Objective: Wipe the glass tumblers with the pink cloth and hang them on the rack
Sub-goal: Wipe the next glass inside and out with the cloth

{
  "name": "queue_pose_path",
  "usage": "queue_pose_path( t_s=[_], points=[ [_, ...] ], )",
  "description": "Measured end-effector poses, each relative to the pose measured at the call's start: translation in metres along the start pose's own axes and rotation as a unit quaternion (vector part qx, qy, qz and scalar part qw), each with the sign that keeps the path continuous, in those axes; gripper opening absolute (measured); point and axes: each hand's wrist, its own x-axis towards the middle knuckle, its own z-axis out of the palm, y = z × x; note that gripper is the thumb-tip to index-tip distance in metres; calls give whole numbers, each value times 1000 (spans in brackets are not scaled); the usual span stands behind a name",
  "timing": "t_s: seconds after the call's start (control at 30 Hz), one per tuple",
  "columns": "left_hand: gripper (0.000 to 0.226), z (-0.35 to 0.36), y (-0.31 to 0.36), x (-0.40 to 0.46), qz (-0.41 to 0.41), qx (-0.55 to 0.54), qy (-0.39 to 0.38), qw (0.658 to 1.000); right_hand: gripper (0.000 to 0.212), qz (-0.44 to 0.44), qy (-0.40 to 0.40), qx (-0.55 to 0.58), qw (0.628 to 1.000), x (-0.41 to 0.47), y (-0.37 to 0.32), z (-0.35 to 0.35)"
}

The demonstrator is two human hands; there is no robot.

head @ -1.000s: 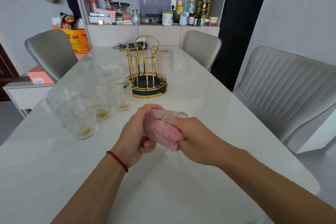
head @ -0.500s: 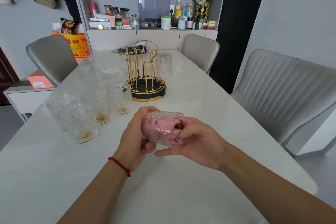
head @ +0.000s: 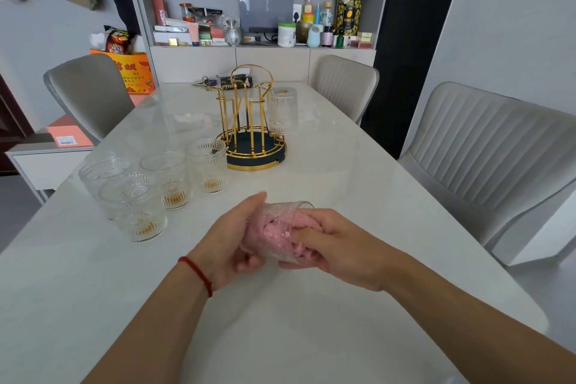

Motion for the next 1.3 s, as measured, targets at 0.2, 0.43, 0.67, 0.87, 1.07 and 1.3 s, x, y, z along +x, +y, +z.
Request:
queue_pose_path(
  t_s=[0.2,0.43,0.67,0.87,1.07,1.3],
  points=[
    [26,10,-6,1,299,-5,120,947,32,-10,47,184,982,4,4,23],
    [43,-10,-3,3,312,-9,-52,949,32,-40,44,119,991,4,-2,13],
    [25,6,-1,3,92,-62,75,991,29,-101,70,-274,954,-1,-11,9],
    [29,13,-3,-5,301,-60,131,943,32,-31,74,193,978,4,-6,25],
    [47,-1,8,-7,182,-60,-71,979,31,-80,61,88,991,-5,-8,9],
    [25,9,-1,-1,144,-44,46,988,29,-107,76,-338,932,-7,-8,10]
  ],
)
